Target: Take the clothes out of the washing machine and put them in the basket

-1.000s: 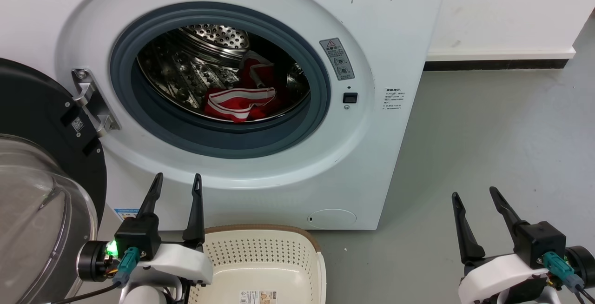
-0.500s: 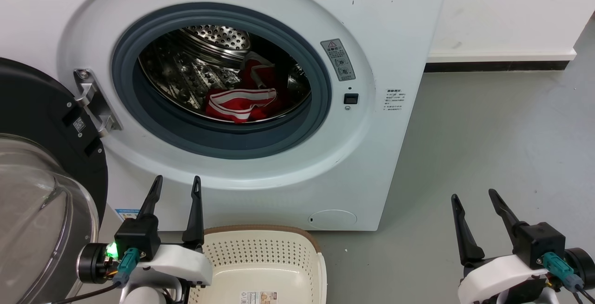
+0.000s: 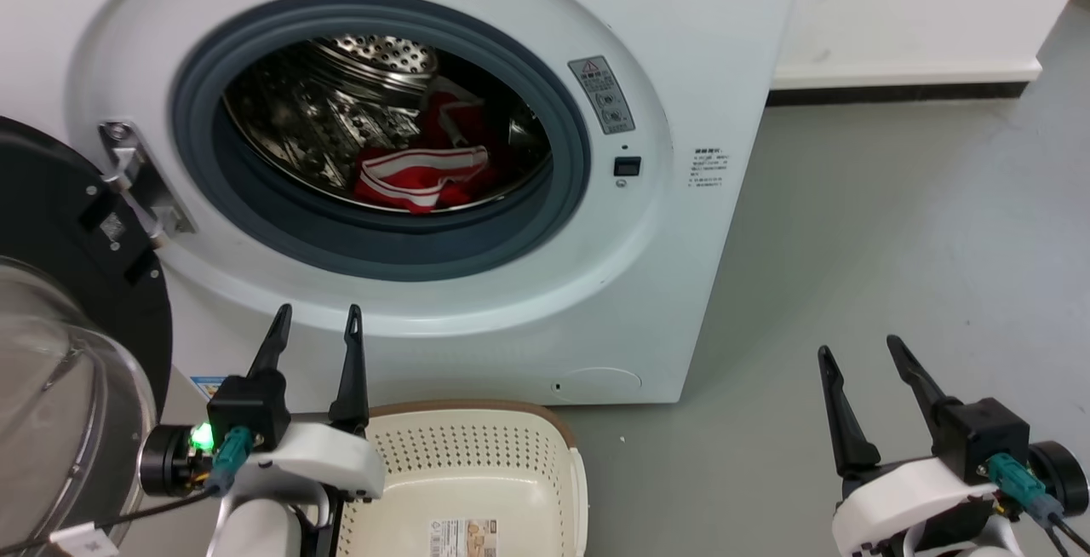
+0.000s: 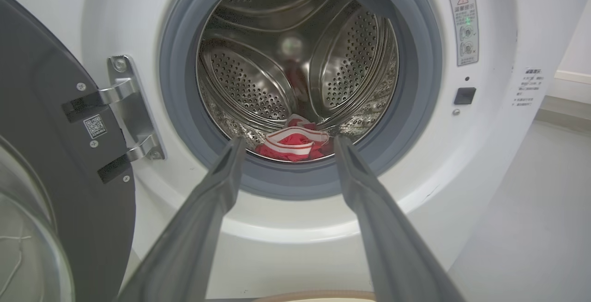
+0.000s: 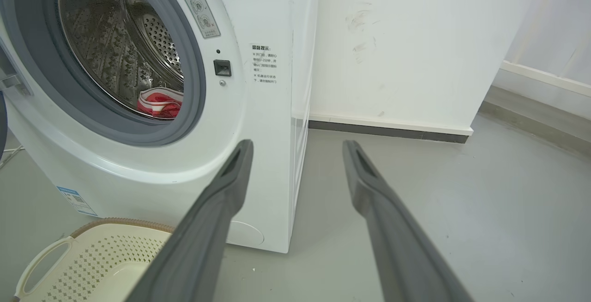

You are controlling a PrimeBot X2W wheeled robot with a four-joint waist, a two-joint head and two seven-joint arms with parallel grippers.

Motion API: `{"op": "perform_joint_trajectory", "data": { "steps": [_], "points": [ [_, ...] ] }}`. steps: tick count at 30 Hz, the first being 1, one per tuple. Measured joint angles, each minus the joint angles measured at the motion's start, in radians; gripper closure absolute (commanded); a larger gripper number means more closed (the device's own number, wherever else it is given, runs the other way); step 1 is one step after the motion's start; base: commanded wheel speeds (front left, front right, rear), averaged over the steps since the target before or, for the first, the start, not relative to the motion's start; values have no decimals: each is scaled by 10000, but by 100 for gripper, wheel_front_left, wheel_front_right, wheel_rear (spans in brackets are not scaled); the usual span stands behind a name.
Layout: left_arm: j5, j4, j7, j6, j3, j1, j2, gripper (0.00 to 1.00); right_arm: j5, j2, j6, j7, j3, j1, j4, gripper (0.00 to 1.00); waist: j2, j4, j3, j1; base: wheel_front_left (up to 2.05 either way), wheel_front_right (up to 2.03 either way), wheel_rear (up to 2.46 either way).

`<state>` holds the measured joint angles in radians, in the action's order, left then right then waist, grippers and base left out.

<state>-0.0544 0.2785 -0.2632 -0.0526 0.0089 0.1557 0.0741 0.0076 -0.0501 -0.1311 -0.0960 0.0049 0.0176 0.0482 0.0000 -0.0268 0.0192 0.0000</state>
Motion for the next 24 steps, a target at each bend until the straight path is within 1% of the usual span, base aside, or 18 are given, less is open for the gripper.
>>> {"op": "perform_joint_trajectory", "data": {
  "steps": [7,12,18,24],
  "points": [
    [-12,619,0,-65,59,1148,238,0,77,0,0,23,102,-423,-138,0,0,-371,828,1,0,0,0],
    [4,1129,2,-94,159,2191,604,0,186,-4,0,-136,318,-913,-192,0,-1,-693,1644,1,0,0,0],
    [-29,1929,2,-268,299,3611,1361,0,245,-4,0,-502,573,-1660,-82,0,0,-1235,2644,2,0,0,0],
    [-12,2953,504,-454,249,4959,2146,0,621,-6,0,-922,802,-2100,257,0,0,-1865,3485,2,0,0,0]
  ]
}}
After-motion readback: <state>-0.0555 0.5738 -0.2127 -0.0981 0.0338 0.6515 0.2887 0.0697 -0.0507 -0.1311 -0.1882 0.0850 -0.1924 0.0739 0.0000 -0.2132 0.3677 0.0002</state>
